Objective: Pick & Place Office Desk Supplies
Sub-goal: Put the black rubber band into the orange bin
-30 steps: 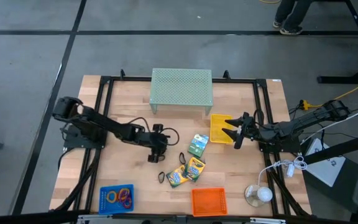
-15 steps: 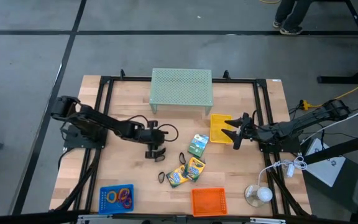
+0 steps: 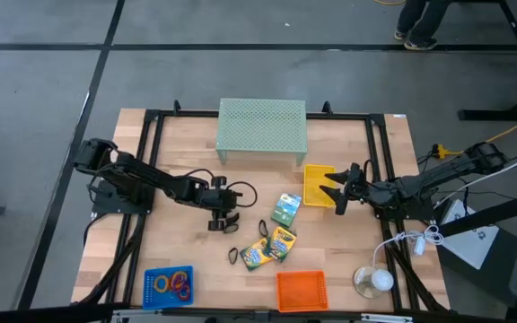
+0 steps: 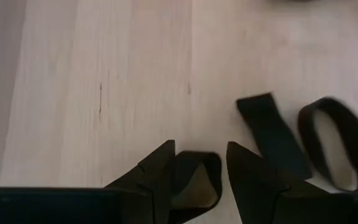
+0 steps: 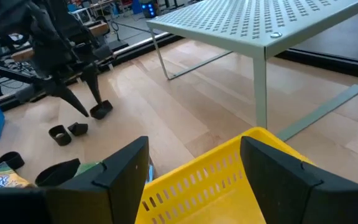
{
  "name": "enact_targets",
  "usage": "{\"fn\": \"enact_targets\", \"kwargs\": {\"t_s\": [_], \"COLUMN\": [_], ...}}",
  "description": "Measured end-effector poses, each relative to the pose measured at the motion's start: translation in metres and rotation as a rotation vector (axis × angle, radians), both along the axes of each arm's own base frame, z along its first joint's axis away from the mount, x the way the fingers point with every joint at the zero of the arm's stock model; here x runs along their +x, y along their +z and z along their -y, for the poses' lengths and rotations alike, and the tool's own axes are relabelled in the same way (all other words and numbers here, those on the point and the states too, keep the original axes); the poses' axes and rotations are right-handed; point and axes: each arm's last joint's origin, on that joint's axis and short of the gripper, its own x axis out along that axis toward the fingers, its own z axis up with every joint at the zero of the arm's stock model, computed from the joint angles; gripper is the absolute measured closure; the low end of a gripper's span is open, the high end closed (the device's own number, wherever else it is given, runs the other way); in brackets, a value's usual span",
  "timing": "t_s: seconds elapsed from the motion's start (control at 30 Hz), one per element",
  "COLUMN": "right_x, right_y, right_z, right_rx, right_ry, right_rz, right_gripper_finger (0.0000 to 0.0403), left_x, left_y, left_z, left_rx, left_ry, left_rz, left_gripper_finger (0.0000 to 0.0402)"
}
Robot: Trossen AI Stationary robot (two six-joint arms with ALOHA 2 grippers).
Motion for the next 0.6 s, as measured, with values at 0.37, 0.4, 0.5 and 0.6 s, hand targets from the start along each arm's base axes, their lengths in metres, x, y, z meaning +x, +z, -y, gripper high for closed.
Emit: {"fn": "enact_targets", "kwargs": {"t_s": [0.37, 0.4, 0.5, 0.6], "right_x": [0.0002, 0.0002, 0.0002, 0.0002], "right_y": [-0.0008, -0.0008, -0.0008, -0.0008], "right_z": [-0.0001, -0.0001, -0.0001, -0.0001], "right_rx": [0.004, 0.004, 0.003, 0.004], "right_ry": [-0.001, -0.001, -0.001, -0.001], "right_rz": [-0.005, -0.005, -0.005, -0.005], "right_gripper_finger": [0.0147, 0.0147, 0.0147, 0.0147], "left_x": [-0.0009, -0.0011, -0.0024, -0.0032], "left_y": [-0.0086, -0.0087, -0.0093, -0.0097], "left_z": [-0.0034, -0.0035, -0.0045, -0.0065], "left_rx": [-0.026, -0.018, 0.021, 0.032], "left_ry": [-0.009, -0.015, -0.016, -0.006], "left_rz": [-0.063, -0.065, -0.080, -0.090], "left_gripper_finger": [0.0263, 0.0267, 0.0295, 0.0340]}}
